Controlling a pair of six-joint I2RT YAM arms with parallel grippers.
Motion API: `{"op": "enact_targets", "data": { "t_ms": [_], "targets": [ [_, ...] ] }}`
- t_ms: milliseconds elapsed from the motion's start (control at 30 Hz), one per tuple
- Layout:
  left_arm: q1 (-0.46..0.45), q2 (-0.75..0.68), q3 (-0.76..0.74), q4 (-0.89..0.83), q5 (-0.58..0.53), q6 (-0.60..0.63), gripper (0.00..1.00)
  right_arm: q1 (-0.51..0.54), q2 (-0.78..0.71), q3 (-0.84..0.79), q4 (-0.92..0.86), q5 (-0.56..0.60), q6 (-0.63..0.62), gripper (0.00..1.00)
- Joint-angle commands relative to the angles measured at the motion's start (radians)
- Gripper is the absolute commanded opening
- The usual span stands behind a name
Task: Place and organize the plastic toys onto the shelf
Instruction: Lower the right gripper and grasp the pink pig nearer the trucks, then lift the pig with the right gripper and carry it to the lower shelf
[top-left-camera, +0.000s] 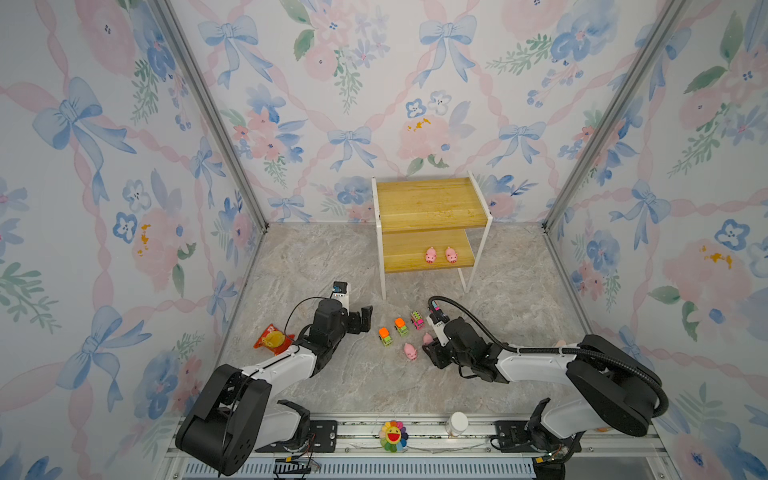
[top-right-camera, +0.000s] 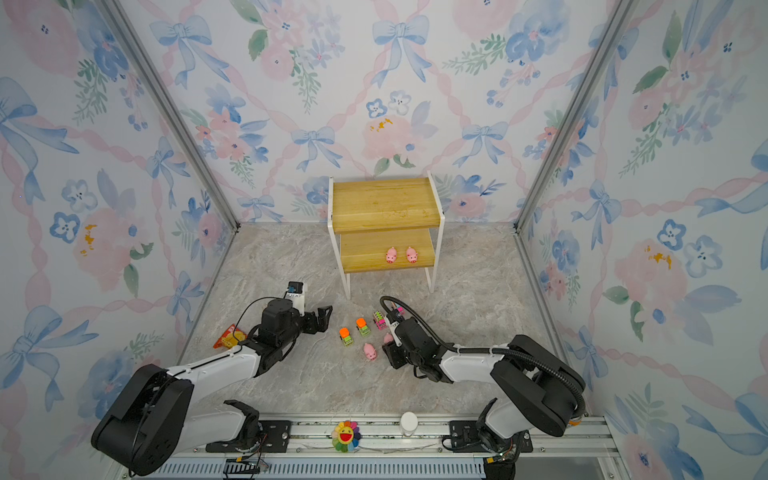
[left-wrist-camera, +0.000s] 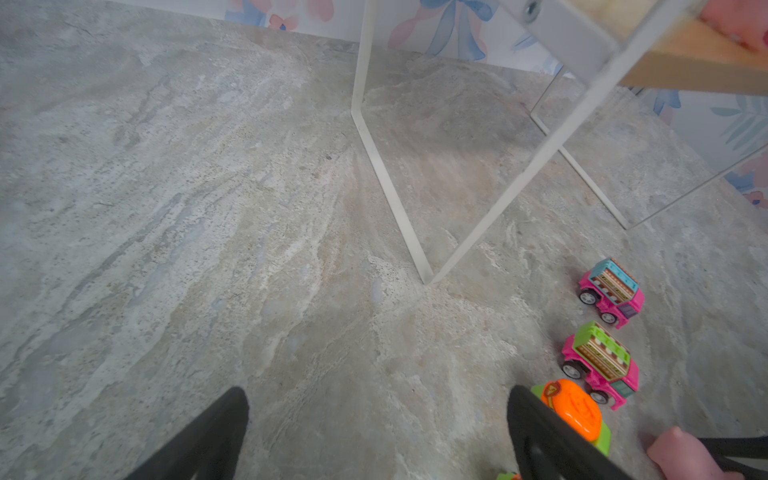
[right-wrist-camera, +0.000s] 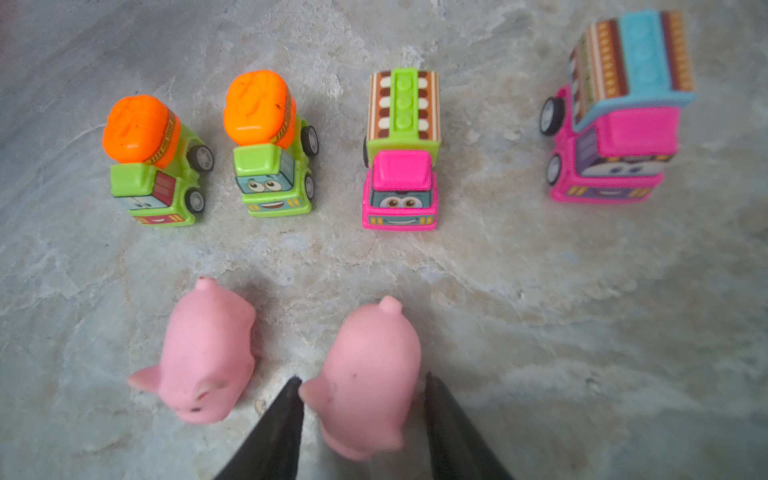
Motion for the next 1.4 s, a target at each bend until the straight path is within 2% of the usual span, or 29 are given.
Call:
{"op": "enact_targets", "data": {
  "t_ms": [0, 300, 633, 1033, 1233, 1367],
  "targets": [
    [-0.007, -0.002, -0.007, -0.004, -0.015, -0.020, 0.98, 0.014, 0.026, 0.002, -0.031, 0.000, 0.010, 0.45],
    [-0.008, -0.002, -0.006, -0.004, -0.014, -0.020, 0.98, 0.013, 0.033, -0.003, -0.032, 0.009, 0.011, 0.32],
    [-0.012, -0.002, -0.006, -0.003, -0.014, -0.020, 0.98, 0.007, 0.031, -0.002, -0.036, -0.016, -0.003, 0.23],
    [-0.012, 0.013, 0.002, -0.003, -0.008, -0.020, 0.98, -0.003, -0.073, 0.048, -0.134, -0.034, -0.034, 0.21],
    [-0.014, 0.025, 0.018, -0.003, 0.003, -0.013, 0.98, -0.003, -0.182, 0.140, -0.224, -0.025, -0.070, 0.21],
    [-0.014, 0.031, 0.026, -0.003, 0.009, -0.008, 0.98, -0.011, -0.199, 0.246, -0.278, -0.007, -0.105, 0.21]
  ]
}}
